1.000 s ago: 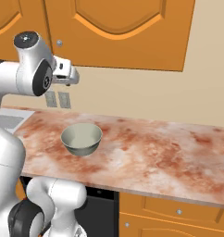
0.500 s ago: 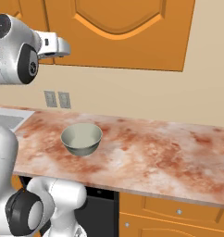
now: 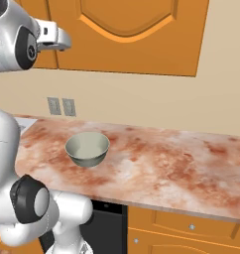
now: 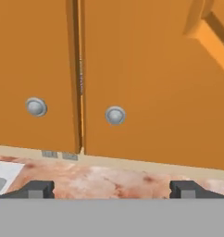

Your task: Open the cabinet and setup a tea strainer by placing it in the bowl upright.

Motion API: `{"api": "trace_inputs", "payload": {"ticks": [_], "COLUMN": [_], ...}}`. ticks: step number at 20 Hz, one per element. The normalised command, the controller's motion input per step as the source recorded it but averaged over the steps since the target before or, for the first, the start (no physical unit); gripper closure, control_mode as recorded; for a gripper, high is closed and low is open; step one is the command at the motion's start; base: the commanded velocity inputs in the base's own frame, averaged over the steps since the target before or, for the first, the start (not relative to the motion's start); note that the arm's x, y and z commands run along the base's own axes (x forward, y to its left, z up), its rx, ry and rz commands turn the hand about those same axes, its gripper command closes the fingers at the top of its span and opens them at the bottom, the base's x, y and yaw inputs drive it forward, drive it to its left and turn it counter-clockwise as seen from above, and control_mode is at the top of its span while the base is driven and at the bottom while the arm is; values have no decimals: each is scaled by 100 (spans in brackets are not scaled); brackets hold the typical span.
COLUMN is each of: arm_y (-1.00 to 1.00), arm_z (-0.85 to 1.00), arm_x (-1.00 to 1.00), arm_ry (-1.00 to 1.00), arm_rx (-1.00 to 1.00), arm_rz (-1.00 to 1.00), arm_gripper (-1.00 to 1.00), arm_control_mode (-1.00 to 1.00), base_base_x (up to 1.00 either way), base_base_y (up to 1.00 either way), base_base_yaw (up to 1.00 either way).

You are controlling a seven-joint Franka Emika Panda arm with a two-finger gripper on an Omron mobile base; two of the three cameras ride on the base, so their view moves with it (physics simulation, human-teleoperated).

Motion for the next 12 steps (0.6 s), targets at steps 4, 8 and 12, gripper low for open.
{"api": "trace_inputs", "payload": {"ticks": [4, 8, 12], "arm_y": [12, 2, 0], "arm_z": [-3, -6, 0], "arm_x": [47, 66, 71], "arm_ry": [0, 6, 11], "arm_rx": [0, 0, 0], "arm_rz": [-6, -8, -1], "arm_gripper": [-100, -100, -100], "arm_control_mode": [-100, -100, -100], "base_base_x": [0, 0, 0], "base_base_y": [0, 0, 0], "base_base_yaw": [0, 0, 0]}}
